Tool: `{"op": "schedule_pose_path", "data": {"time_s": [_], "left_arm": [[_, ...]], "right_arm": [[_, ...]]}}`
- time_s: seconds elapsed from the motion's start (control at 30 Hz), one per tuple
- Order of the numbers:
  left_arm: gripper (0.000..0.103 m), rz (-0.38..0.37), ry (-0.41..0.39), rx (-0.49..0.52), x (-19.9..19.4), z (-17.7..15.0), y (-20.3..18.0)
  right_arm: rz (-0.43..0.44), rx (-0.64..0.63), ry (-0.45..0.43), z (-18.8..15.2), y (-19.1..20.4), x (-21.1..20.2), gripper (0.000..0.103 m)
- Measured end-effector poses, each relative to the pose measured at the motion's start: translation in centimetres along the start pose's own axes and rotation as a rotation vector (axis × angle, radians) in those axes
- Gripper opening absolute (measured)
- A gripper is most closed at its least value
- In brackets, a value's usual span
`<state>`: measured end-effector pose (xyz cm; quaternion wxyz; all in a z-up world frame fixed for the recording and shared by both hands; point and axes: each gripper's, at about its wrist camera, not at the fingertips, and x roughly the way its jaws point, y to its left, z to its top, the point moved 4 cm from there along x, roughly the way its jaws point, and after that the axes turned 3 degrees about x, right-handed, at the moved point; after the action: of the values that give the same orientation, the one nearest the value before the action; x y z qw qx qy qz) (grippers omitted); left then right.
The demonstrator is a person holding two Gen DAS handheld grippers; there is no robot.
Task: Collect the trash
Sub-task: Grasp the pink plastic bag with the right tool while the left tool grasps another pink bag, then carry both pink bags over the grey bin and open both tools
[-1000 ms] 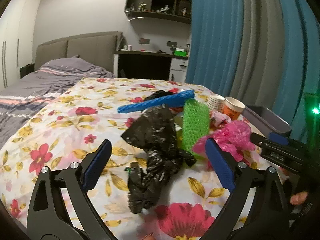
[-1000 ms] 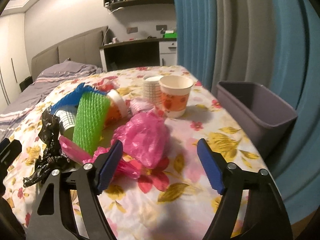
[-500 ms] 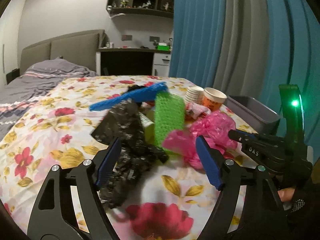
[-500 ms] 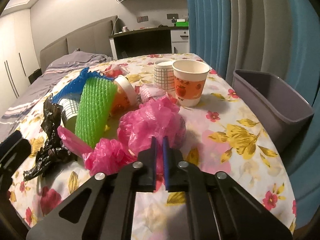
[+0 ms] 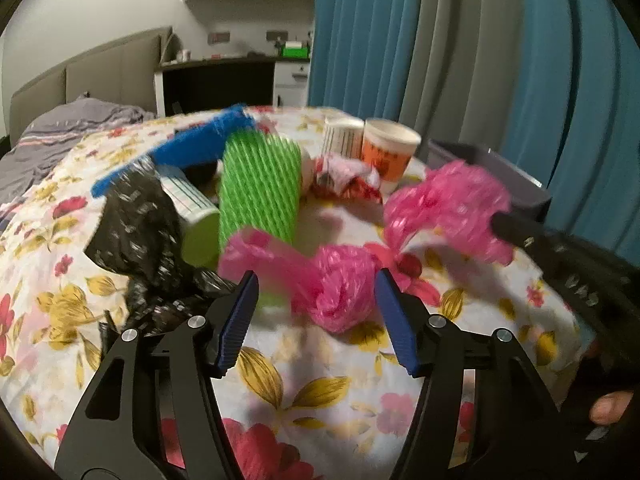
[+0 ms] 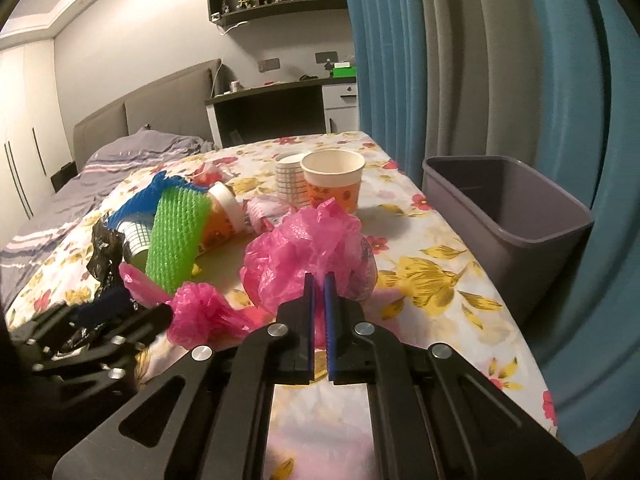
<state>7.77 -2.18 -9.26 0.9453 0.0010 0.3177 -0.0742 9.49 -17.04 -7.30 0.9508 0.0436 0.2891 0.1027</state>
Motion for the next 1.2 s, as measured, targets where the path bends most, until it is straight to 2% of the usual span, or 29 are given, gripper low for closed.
{"op": "schedule_pose_path", "data": {"time_s": [0.13,0.2,0.27,0.47,0.8,1.2], "left_arm": [[0.047,-0.018,0.043,0.007,1.2,-0.4,-0.4],[0.035,-0.024,0.056,0.007,1.6,-0.6,-0.6],[0.027,-0.032,0.061,0.009,1.9,-0.8,-0.7],[0.019,-0.025,0.024,0.017,1.3,-0.8,-1.0],[0.015,-0.067,-0.119,0.009,-3.0,2.3,-1.7],[0.015,-0.127,-0.174,0.039,-4.1,6.2,-3.9]], "right_arm": [[0.006,0.01,-0.009,0.3,-0.4,-0.4,0.005],[0.009,0.012,-0.014,0.4,-0.6,-0.5,0.005],[0.009,0.016,-0.019,0.4,-0.8,-0.7,0.005],[0.008,0.02,-0.02,0.5,-1.1,-0.7,0.005],[-0.007,0.034,-0.07,1.6,-2.5,-2.2,0.005],[-0.042,0.065,-0.121,2.9,-4.5,-3.7,0.005]]}}
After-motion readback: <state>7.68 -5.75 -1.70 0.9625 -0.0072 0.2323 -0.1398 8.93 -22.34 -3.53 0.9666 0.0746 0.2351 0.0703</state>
